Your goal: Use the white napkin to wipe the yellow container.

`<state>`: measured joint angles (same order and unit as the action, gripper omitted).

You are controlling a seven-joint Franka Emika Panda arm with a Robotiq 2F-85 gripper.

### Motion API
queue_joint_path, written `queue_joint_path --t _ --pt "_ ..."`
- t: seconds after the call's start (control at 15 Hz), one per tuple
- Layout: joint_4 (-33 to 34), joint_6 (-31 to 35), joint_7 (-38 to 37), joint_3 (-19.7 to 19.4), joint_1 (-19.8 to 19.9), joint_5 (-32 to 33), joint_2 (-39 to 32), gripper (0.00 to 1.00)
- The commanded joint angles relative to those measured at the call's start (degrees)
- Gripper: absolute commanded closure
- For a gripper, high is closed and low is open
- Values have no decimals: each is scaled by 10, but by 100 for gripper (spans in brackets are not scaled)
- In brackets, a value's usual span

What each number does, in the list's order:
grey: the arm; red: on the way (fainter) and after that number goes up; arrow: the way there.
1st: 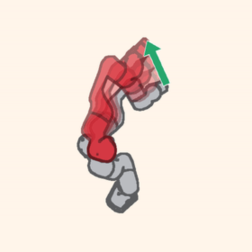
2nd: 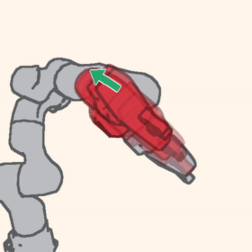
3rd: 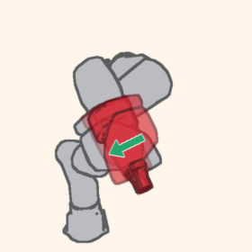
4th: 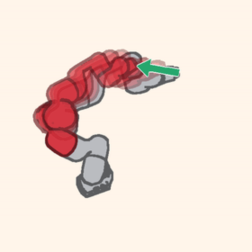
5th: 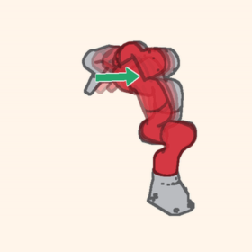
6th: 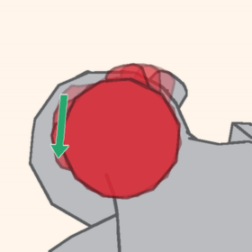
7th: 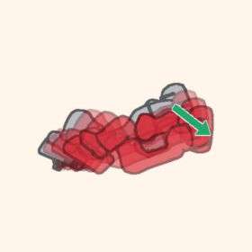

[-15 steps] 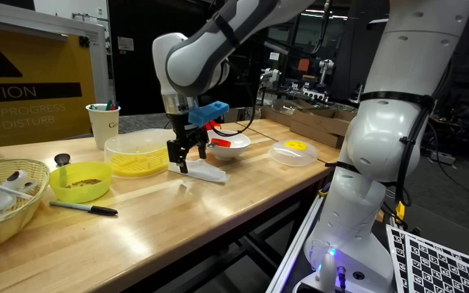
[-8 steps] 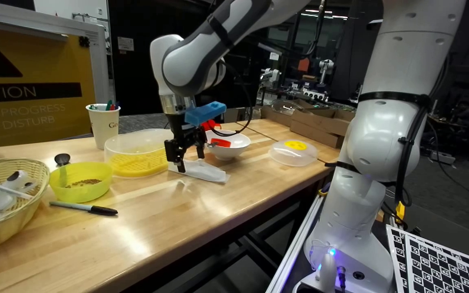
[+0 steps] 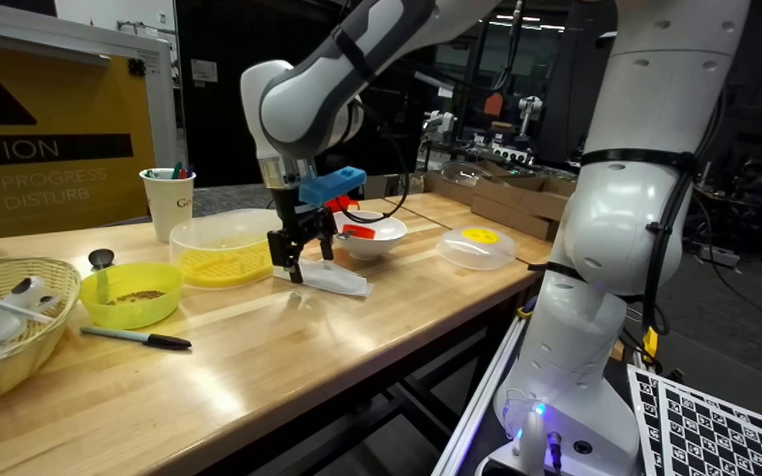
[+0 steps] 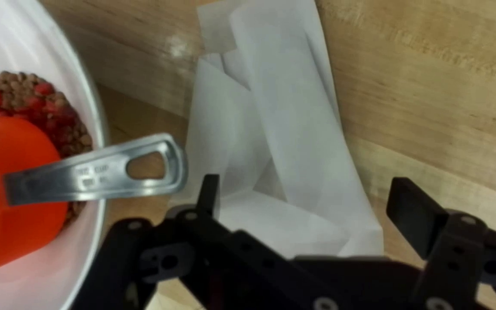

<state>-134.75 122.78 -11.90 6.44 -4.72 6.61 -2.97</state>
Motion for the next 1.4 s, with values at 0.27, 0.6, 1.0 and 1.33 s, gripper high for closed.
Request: queue_joint_path --t 0.27,0.6,1.0,1.33 --pt "7 -17 -7 -3 -10 1 -10 32" --pt "14 -23 -11 -4 -12 4 -10 70" --pt "19 -27 -12 -5 -11 5 -13 100" --pt "20 -29 -16 -6 -11 6 -6 100"
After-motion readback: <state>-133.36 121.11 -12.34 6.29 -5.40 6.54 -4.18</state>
